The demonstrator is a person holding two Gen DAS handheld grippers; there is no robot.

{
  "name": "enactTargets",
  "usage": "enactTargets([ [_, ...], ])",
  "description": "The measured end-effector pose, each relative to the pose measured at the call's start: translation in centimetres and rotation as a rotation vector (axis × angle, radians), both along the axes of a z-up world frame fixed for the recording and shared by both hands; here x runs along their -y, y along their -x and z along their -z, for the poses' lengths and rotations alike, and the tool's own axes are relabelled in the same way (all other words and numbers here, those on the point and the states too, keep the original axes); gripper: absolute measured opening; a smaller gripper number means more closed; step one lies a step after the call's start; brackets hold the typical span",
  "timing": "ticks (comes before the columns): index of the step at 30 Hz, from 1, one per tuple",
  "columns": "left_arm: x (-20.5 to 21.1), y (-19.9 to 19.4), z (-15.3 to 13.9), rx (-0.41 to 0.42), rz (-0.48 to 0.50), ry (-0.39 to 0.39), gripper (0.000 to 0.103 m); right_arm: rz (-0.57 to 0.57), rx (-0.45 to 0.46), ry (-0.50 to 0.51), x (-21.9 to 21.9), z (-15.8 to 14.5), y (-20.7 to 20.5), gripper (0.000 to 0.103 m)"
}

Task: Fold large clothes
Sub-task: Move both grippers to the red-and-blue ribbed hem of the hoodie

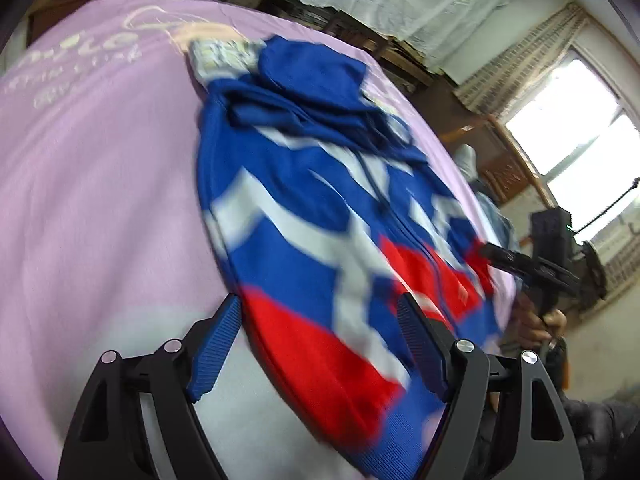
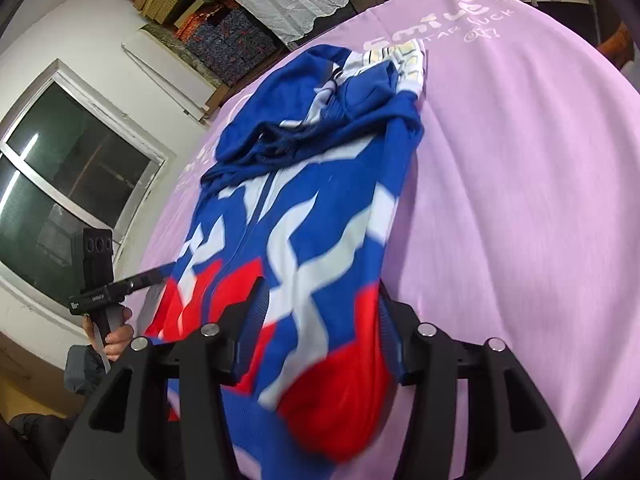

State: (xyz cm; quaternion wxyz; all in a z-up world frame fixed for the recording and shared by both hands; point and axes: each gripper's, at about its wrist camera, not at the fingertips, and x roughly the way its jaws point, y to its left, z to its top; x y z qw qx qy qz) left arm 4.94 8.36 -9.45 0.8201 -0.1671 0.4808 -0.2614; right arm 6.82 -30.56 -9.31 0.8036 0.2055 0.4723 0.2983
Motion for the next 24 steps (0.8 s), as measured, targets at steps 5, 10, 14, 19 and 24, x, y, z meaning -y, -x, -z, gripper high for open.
enactTargets([
  [5, 2.4, 3.5, 0.1, 0.027, 0.070, 0.022, 0.079, -0.020, 0.011, -0.022, 0.4, -0.2, 3.3, 0.051],
  [10, 3.3, 3.2, 0.6, 0.055, 0.070, 0.037, 0.079, -0.027, 0.016, -0.029, 0.6, 0.4, 5.4, 0.052],
  [14, 3.2, 2.7, 0.7, 0.053, 0.050, 0.070, 0.078, -0.027, 0.010, -0.068, 1.4, 0.8, 6.1, 0.051],
  [19, 4.0, 4.0, 0.5, 0.075, 0.075, 0.049, 0.077, -0.050, 0.026, -0.087, 1.8, 0.8, 7.3, 0.052],
  [24, 4.4, 2.8, 0.9, 0.062, 0.069, 0.053, 0.071, -0.047, 0.047, -0.075, 0.9, 0.9, 7.0, 0.048],
])
